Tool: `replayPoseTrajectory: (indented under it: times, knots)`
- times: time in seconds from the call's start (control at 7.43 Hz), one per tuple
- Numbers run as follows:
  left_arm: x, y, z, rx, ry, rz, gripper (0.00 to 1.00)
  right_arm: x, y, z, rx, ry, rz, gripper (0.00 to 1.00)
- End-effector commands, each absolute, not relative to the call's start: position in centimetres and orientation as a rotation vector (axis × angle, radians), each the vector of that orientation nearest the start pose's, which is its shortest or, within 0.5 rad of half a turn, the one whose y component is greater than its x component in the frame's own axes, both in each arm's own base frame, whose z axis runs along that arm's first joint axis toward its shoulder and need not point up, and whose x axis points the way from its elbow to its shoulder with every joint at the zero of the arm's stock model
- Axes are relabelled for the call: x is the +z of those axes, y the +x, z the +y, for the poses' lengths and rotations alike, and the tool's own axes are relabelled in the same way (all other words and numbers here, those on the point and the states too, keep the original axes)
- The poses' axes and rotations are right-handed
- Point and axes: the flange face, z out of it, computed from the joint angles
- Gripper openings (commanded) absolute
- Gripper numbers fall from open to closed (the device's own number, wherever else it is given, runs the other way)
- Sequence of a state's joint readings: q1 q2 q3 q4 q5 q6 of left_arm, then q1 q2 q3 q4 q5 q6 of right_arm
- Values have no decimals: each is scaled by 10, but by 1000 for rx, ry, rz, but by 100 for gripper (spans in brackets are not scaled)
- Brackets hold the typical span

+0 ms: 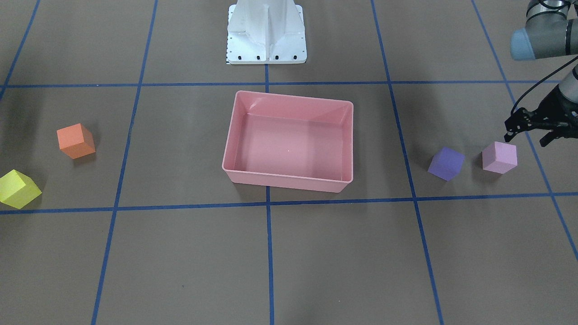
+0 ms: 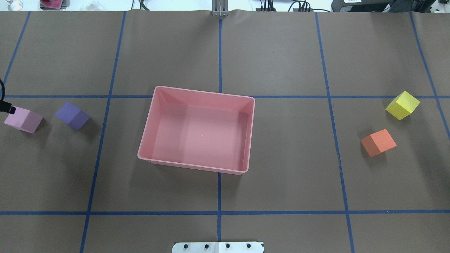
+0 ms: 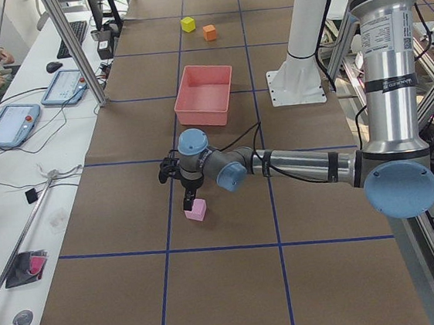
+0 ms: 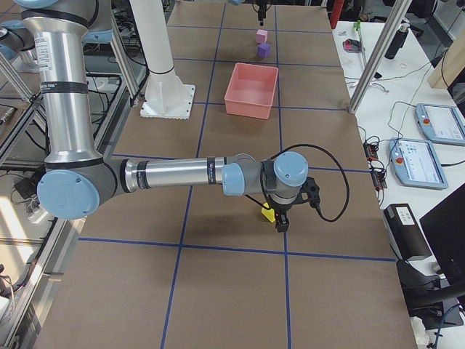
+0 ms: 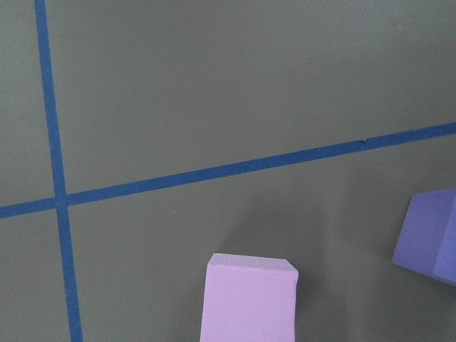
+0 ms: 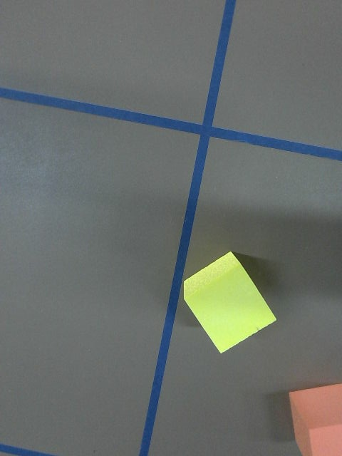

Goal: Place blocks into pink bin with both arms
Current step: 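Close the left gripper on the light pink cube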

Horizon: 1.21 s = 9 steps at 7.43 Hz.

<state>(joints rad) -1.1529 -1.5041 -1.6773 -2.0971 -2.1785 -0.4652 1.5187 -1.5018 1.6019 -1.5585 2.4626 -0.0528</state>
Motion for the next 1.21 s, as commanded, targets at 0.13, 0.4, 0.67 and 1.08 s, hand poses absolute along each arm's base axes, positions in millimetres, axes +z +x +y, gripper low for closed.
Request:
replayPoseTrajectory:
  times: [0.13,0.4,0.67,1.08]
  knots:
    - [604,142,-478,146,243,771,100,599,28,-528,-147,103,-900,100]
    - [597,170,-474,136,215,793,100,602,28,-528,-141,94,-900,100]
    - [600,177,-473,148,220,776,100,605,28,-529,-139,89,-901,100]
    - [615,177,-473,173,213,757,99,608,28,-529,-136,82,-901,100]
